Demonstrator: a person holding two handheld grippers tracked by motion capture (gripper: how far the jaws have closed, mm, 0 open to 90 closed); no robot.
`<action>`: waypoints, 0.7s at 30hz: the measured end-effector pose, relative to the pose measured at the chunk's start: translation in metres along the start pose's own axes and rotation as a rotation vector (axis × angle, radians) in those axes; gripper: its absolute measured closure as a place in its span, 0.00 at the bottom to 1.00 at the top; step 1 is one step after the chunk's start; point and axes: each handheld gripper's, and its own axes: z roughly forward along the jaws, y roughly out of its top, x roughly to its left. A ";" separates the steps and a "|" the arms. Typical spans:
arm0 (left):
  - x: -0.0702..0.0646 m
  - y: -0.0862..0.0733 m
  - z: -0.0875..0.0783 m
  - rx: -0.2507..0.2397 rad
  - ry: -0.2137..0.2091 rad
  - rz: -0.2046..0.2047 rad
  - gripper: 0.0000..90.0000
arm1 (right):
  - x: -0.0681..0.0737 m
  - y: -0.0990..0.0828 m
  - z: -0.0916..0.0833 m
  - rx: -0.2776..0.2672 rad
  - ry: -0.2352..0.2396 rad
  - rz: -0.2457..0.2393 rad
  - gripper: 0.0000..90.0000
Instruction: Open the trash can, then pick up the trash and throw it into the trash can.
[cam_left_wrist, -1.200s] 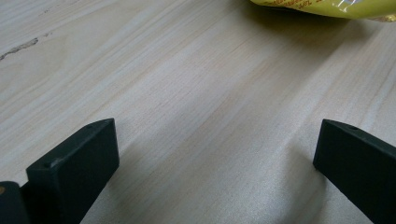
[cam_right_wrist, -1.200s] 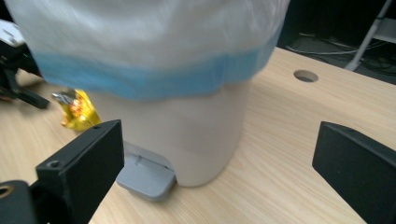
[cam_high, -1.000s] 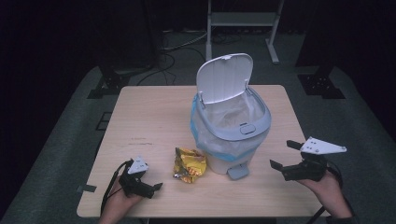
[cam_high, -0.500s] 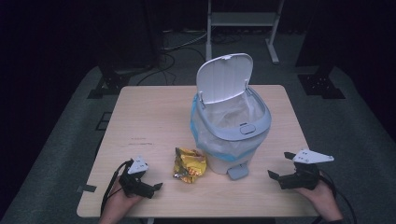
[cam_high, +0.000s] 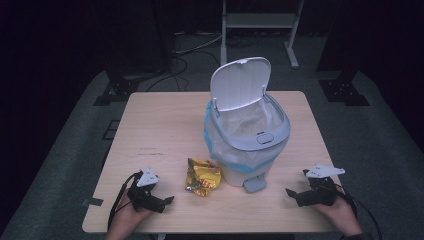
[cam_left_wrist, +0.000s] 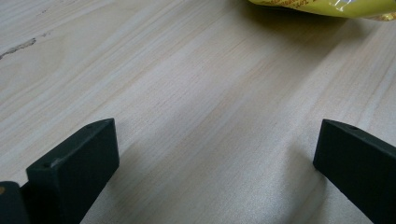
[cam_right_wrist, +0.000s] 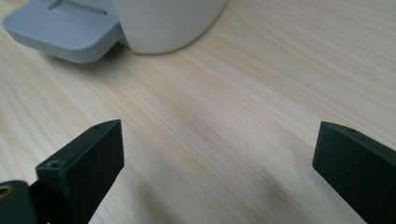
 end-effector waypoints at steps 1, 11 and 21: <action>0.000 0.000 0.000 0.000 0.000 0.000 0.00 | 0.000 0.000 0.001 0.007 0.001 -0.001 0.01; 0.000 0.000 0.000 0.000 0.000 -0.001 0.00 | -0.001 -0.003 0.006 0.037 0.005 0.007 0.01; -0.003 0.004 0.000 -0.011 -0.023 0.011 0.00 | -0.001 -0.006 0.013 0.062 0.014 0.021 0.00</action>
